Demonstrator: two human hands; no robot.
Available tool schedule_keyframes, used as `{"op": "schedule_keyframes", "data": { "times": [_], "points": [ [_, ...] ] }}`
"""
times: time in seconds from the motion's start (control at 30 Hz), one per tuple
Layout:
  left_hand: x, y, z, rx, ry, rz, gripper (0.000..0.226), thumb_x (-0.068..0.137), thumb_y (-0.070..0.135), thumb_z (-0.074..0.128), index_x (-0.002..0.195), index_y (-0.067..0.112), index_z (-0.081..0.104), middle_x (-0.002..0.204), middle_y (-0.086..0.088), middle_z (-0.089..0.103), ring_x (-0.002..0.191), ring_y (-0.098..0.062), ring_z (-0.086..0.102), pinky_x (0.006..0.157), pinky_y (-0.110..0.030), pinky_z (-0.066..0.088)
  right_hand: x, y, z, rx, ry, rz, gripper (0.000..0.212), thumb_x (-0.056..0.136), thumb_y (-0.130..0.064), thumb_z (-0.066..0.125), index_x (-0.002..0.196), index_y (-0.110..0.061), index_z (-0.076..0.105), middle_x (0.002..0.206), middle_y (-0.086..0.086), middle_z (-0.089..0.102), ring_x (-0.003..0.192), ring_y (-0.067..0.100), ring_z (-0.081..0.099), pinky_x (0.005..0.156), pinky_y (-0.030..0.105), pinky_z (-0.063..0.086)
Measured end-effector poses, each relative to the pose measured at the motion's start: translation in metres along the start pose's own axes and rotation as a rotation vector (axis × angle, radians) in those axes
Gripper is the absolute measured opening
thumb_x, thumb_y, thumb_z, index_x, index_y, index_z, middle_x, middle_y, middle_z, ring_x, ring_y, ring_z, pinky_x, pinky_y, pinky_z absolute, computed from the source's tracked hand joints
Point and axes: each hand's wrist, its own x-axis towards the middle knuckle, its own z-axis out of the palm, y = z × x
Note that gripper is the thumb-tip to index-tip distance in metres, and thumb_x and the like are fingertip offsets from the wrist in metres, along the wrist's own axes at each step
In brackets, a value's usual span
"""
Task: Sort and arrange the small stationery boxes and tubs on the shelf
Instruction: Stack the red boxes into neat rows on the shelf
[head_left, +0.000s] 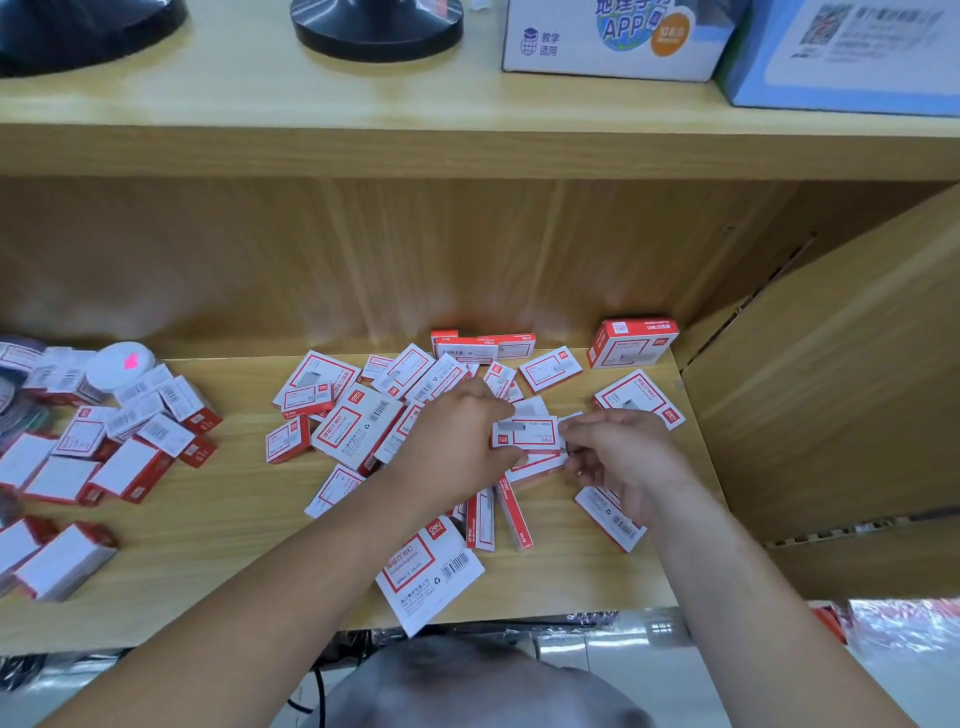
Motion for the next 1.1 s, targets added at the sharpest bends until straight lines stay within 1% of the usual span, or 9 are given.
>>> {"op": "schedule_keyframes", "data": {
  "times": [0.13,0.43,0.57,0.7,0.8,0.87,0.93,1.0,1.1],
  "points": [
    [-0.002,-0.003,-0.01,-0.071,-0.035,0.031,0.052,0.082,0.035,0.082,0.129,0.021,0.069,0.105,0.002,0.063,0.096,-0.018,0.062,0.081,-0.033,0.05,0.001,-0.001,0.001,-0.034,0.023,-0.022,0.006,0.084,0.001,0.073,0.089,0.003,0.07,0.07,0.017,0.071,0.048,0.019,0.059,0.045,0.026,0.049],
    [-0.002,0.0,-0.014,-0.031,-0.062,0.046,0.048,0.087,0.037,0.078,0.131,0.022,0.068,0.11,0.002,0.062,0.101,-0.017,0.06,0.081,-0.031,0.048,0.001,0.0,0.001,-0.065,0.016,-0.084,0.003,0.089,-0.003,0.07,0.087,-0.003,0.072,0.077,0.017,0.076,0.061,0.024,0.067,0.059,0.034,0.057],
    [0.0,0.004,-0.016,0.065,-0.091,0.056,0.051,0.089,0.04,0.071,0.137,0.027,0.061,0.115,0.0,0.059,0.106,-0.02,0.059,0.082,-0.034,0.05,-0.001,0.011,-0.003,-0.131,-0.022,-0.25,0.007,0.092,-0.005,0.069,0.092,-0.007,0.076,0.075,0.013,0.075,0.063,0.019,0.068,0.062,0.032,0.057],
    [0.002,0.018,-0.013,0.2,-0.072,0.063,0.05,0.087,0.049,0.063,0.136,0.037,0.059,0.113,-0.001,0.055,0.1,-0.024,0.063,0.076,-0.034,0.054,-0.008,0.01,-0.007,-0.176,-0.182,-0.382,0.027,0.091,0.005,0.067,0.099,-0.021,0.074,0.078,0.005,0.074,0.065,0.011,0.068,0.061,0.02,0.054],
    [0.002,0.024,-0.009,0.26,-0.042,0.07,0.053,0.09,0.062,0.057,0.14,0.045,0.052,0.117,0.0,0.055,0.1,-0.025,0.065,0.07,-0.031,0.046,-0.01,0.007,-0.011,-0.282,-0.313,-0.472,0.041,0.086,0.009,0.07,0.1,-0.029,0.074,0.083,0.005,0.076,0.073,0.008,0.071,0.076,0.022,0.058],
    [0.002,0.024,-0.008,0.268,-0.048,0.081,0.054,0.092,0.063,0.055,0.143,0.048,0.047,0.117,0.0,0.055,0.1,-0.024,0.065,0.067,-0.03,0.04,-0.009,0.007,-0.012,-0.332,-0.325,-0.522,0.05,0.084,0.011,0.071,0.094,-0.038,0.071,0.086,0.009,0.075,0.073,0.006,0.07,0.079,0.021,0.057],
    [0.004,0.023,-0.009,0.259,-0.068,0.081,0.052,0.093,0.061,0.056,0.143,0.048,0.048,0.119,0.001,0.055,0.101,-0.024,0.064,0.069,-0.031,0.042,-0.006,0.007,-0.013,-0.349,-0.299,-0.578,0.052,0.084,0.011,0.072,0.088,-0.041,0.072,0.081,0.004,0.073,0.07,0.005,0.067,0.075,0.019,0.056],
    [0.005,0.022,-0.011,0.22,-0.097,0.06,0.05,0.093,0.059,0.058,0.141,0.047,0.051,0.121,0.002,0.055,0.105,-0.024,0.063,0.076,-0.032,0.048,-0.005,0.01,-0.015,-0.314,-0.297,-0.613,0.056,0.083,0.01,0.073,0.084,-0.046,0.075,0.082,0.003,0.072,0.074,0.013,0.07,0.078,0.023,0.057],
    [0.006,0.022,-0.012,0.197,-0.109,0.04,0.048,0.093,0.059,0.059,0.139,0.046,0.054,0.122,0.003,0.055,0.107,-0.022,0.063,0.081,-0.034,0.051,0.0,0.018,-0.013,-0.323,-0.266,-0.664,0.061,0.086,0.004,0.074,0.098,-0.055,0.072,0.093,0.015,0.066,0.088,0.031,0.066,0.087,0.035,0.057]
  ]
}}
